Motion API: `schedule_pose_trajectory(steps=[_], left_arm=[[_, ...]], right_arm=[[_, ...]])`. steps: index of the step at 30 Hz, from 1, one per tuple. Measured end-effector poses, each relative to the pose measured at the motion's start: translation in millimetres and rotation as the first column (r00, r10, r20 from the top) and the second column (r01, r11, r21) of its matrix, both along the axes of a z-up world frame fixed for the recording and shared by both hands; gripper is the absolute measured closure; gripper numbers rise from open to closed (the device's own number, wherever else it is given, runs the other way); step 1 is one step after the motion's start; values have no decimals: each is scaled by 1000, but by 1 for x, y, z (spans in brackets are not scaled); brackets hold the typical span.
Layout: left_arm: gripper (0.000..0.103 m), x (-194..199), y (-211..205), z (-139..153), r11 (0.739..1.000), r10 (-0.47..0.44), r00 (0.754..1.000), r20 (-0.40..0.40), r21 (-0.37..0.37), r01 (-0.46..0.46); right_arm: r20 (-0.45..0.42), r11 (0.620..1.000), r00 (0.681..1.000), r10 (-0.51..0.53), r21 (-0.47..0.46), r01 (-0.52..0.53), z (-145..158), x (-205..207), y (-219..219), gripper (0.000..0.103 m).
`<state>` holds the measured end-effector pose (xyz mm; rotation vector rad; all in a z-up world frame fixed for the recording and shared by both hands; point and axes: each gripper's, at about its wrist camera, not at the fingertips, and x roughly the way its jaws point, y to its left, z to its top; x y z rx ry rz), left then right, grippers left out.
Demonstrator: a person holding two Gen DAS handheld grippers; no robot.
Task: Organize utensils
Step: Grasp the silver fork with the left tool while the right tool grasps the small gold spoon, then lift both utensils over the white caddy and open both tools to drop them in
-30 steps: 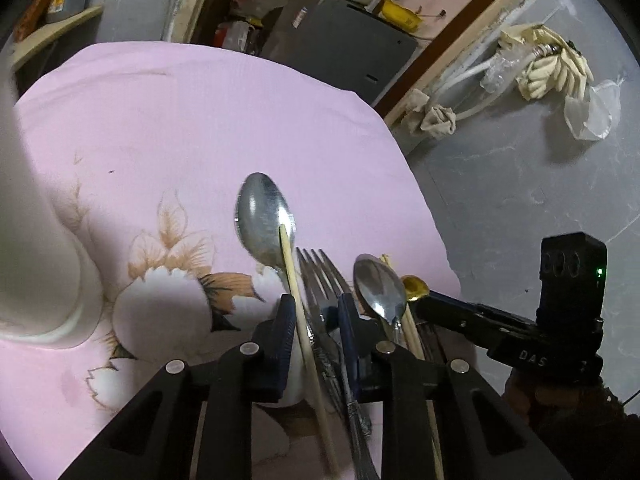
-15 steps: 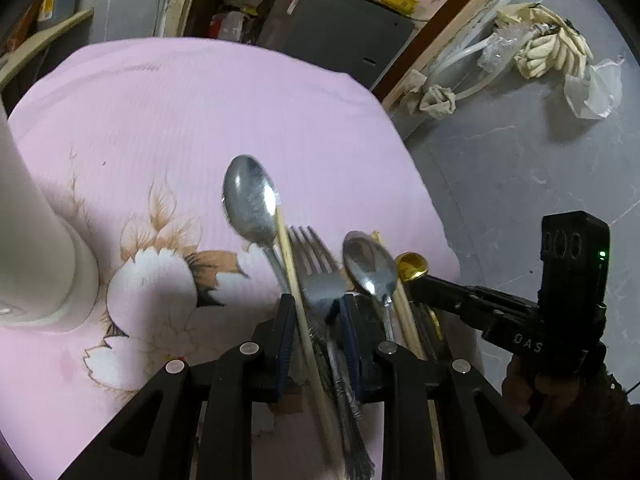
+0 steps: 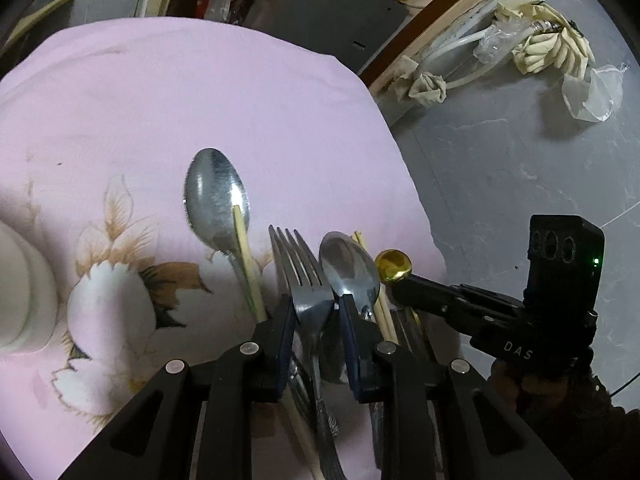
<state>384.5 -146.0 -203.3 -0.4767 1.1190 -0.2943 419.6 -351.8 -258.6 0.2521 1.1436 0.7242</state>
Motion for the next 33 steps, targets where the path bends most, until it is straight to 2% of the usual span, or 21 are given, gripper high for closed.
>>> schedule_pose_trajectory(steps=[4, 9, 13, 14, 15, 19, 21, 26, 30, 33], left_arm=[[82, 7, -1, -2, 1000, -1, 1000, -13, -10, 1], [86, 4, -4, 3, 1000, 9, 1000, -3, -1, -9], [87, -7, -4, 16, 1000, 13, 1000, 26, -4, -12], [90, -11, -3, 21, 1000, 19, 999, 41, -5, -19], [99, -14, -2, 25, 1000, 24, 998, 53, -6, -24], [99, -36, 4, 45, 998, 61, 990, 124, 16, -63], [99, -45, 7, 53, 997, 75, 986, 146, 1, -76], [99, -74, 23, 89, 991, 129, 959, 251, -2, -133], [99, -93, 50, 127, 981, 185, 918, 351, -16, -192], [99, -103, 83, 156, 970, 231, 875, 424, -26, -243]], right_arm=[[-57, 999, 998, 11, 44, -9, -6, 9, -3, 98], [-33, 1000, 999, 3, 25, -2, -4, 1, 4, 101], [26, 999, 999, -32, 14, 32, 13, -10, 3, 101], [51, 999, 998, -48, 23, 47, 20, -14, 2, 101], [75, 998, 995, -64, 30, 62, 27, -19, 1, 101], [172, 993, 978, -118, 45, 111, 53, -40, 3, 101], [204, 989, 969, -141, 63, 130, 64, -49, 4, 101], [310, 970, 925, -222, 162, 178, 104, -75, 10, 101], [438, 950, 853, -283, 249, 187, 144, -93, 30, 101], [529, 934, 788, -315, 319, 160, 178, -97, 62, 101]])
